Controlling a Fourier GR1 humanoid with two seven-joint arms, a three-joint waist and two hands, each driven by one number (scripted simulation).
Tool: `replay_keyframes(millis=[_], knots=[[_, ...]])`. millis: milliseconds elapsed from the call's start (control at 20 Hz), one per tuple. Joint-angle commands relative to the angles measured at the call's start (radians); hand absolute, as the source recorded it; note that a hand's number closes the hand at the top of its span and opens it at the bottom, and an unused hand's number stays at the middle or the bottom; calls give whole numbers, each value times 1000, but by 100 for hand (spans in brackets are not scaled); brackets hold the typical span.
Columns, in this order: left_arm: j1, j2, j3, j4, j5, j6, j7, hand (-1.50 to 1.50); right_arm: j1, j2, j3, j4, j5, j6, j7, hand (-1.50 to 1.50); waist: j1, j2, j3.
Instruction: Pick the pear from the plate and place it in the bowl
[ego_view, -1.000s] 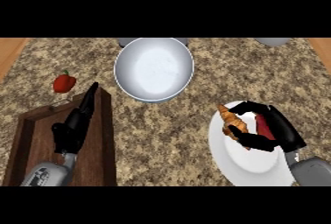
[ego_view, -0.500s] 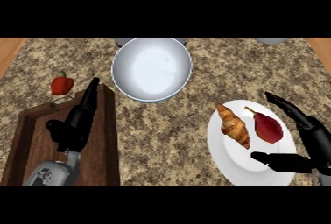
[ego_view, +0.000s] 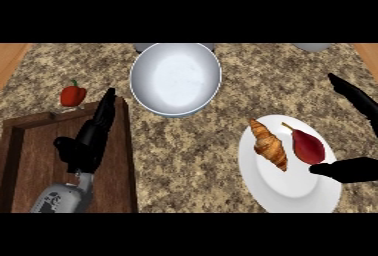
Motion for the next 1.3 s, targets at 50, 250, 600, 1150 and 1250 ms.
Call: replay_keyframes(millis=[50, 250, 600, 1150, 1250], knots=[[33, 4, -2, -69, -2, -4, 52, 0, -50, -12, 68, -13, 40, 61, 236, -150, 10, -1, 1], [15, -28, 1, 6, -20, -16, -10, 0, -126, -1, 112, 42, 53, 137, 363, -150, 10, 2, 1], [-1, -57, 7, -28, -63, 0, 49, 0, -58, 20, 104, 101, 109, 252, 326, -150, 0, 0, 2], [-21, -90, 78, 9, -99, -61, 34, 0, -20, 125, -83, 154, 86, 389, 181, -150, -2, 1, 2], [-69, -55, 147, 56, -56, -102, 28, 0, -61, 161, -84, 188, 76, 383, 174, -150, 0, 2, 1]])
